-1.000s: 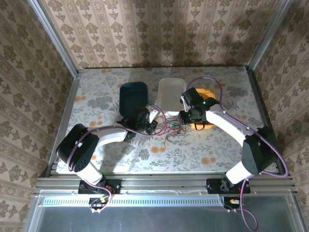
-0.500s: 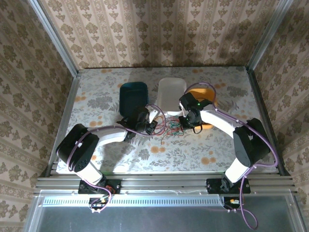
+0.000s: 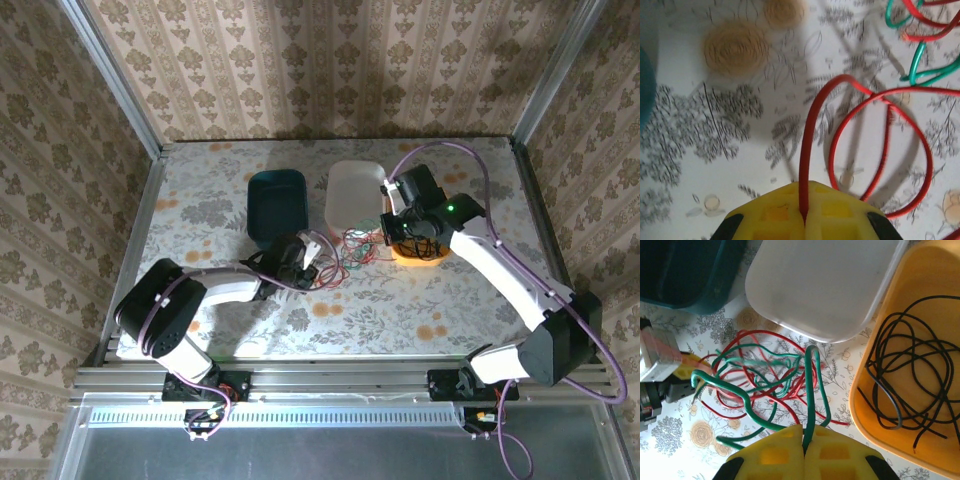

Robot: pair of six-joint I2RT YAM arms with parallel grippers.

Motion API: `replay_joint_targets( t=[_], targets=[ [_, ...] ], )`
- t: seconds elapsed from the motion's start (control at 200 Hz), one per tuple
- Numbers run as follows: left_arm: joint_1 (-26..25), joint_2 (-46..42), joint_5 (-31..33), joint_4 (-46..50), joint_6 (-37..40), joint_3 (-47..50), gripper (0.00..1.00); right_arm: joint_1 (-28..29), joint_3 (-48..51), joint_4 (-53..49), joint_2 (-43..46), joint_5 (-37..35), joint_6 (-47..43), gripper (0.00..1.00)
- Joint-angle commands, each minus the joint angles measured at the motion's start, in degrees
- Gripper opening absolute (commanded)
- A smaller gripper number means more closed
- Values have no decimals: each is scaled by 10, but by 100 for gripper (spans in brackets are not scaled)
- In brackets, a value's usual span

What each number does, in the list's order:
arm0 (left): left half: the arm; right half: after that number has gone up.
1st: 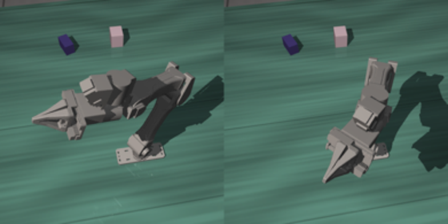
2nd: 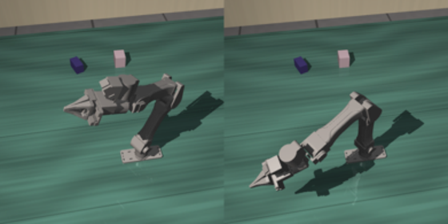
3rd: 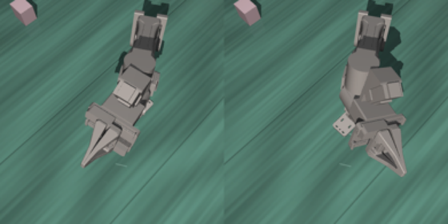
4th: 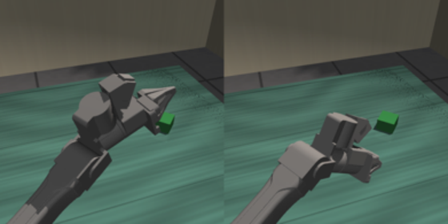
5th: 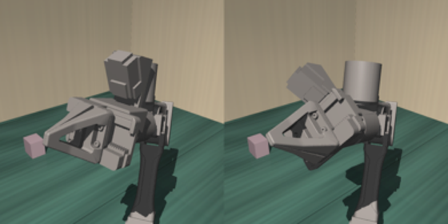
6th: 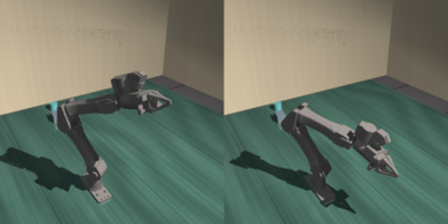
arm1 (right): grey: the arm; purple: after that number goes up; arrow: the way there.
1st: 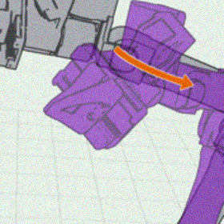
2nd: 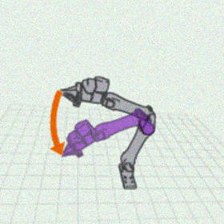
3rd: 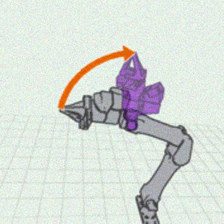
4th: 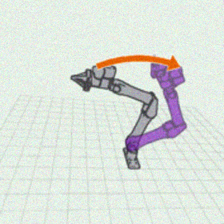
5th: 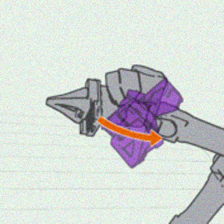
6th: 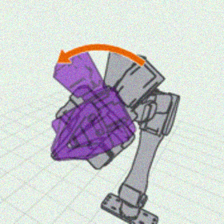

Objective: Untangle the cables

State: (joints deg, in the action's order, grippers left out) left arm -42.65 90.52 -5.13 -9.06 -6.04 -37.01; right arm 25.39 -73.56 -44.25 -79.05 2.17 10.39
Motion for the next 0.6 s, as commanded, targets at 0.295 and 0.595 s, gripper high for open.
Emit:
replay_joint_targets(
  t=[0.295, 0.595],
  targets=[
    [-15, -156, -23, 46, -3, 0, 55, -34, 12, 2, -3, 122, 8, 7],
    [-17, -107, -86, 41, 52, -100, 67, -35, 19, 16, -21, 186, 33, 7]
  ],
)
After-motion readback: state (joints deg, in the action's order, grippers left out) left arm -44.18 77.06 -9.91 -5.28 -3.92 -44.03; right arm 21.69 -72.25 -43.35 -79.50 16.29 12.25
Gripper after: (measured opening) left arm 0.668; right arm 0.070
